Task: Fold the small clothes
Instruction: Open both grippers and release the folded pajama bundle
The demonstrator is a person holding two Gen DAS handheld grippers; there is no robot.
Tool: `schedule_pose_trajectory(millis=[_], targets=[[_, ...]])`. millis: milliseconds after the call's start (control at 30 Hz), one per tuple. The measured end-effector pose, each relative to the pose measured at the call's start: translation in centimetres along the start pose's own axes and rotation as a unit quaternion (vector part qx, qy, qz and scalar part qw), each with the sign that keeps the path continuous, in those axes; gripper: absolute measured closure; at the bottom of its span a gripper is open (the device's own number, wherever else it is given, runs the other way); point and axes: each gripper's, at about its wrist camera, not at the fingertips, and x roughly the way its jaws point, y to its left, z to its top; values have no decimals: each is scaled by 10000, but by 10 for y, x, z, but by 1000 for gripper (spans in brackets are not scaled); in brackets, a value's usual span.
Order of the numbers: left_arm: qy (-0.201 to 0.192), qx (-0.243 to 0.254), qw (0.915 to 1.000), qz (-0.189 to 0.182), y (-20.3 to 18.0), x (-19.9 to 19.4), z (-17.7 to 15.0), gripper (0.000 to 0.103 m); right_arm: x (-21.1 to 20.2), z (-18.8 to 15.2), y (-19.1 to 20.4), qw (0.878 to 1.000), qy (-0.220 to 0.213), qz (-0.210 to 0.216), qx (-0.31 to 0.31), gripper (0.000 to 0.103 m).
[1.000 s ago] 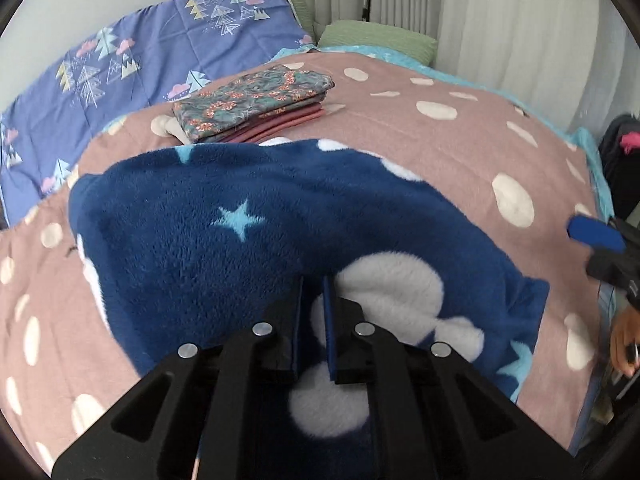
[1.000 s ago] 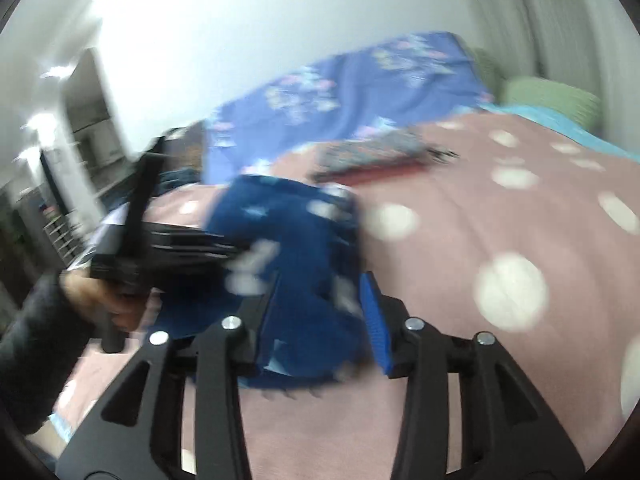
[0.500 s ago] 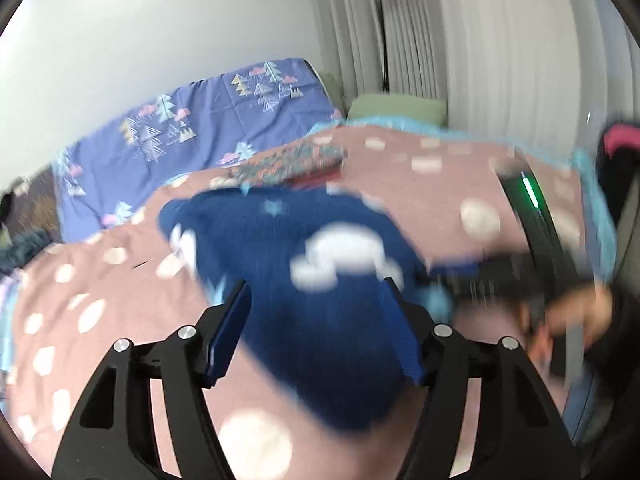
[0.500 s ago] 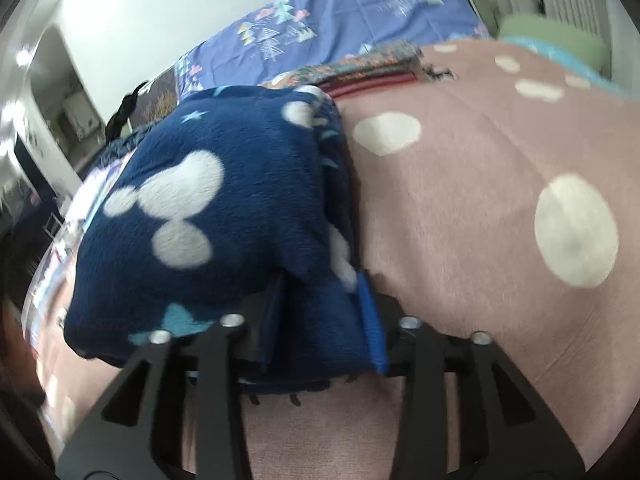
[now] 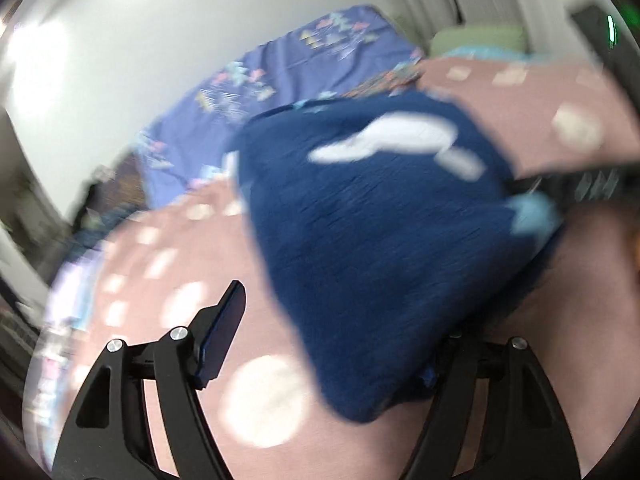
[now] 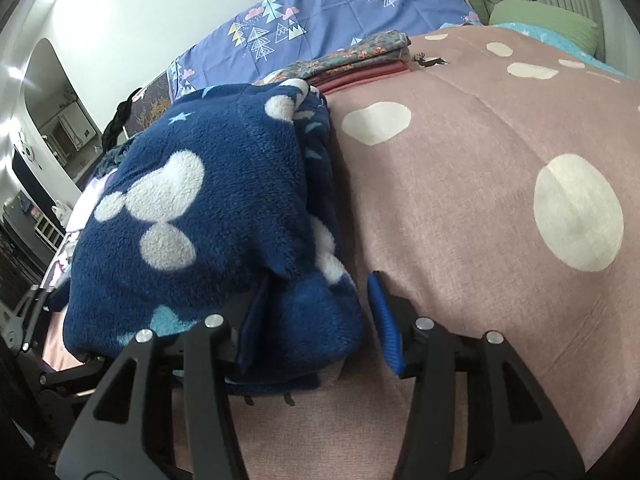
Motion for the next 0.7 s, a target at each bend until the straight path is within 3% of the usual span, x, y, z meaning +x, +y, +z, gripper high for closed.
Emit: schedule_pose_trajectory(millis=[67,167,200,233,300,367,433,467,500,567,633,700], targets=[[137,166,9997,117,8,1,-17,28,2,0,3,10000,63,29,-68,49],[215,30,9998,54,16,-2,-19,30,4,0,1,9999,105,83,-37,47],[218,33,9997,45,16,-4,-18,38,4,0,0,9999,103,77,-34,47],[245,49,9996,-142,14,-7,-17,45,3,0,1,9999,100,57,-49,47],[267,67,9980,-567,14,-14,-16,73,3,-1,2,9999,86,22,-87,47],[246,-43,9917,-1259,23,-28,-17,81,3,0,-1,9999,91,33,-38,47],[203,-319,9792,-1993,44,-45,-19,89,3,0,-2,9999,93,69,8,47],[178,-556,9700,-2361,61,-54,-19,99,2,-1,-1,9999,85,73,2,47],[133,-793,9630,-2572,78,-60,-16,103,2,-1,1,10000,75,55,-16,47],[-90,-1116,9615,-2508,101,-67,-5,103,2,-1,2,10000,60,24,-47,47],[-426,-1164,9642,-2345,114,-66,12,103,1,-2,3,10000,59,26,-40,47],[-706,-1155,9599,-2455,115,-53,29,103,1,-2,4,10000,50,5,-56,47]])
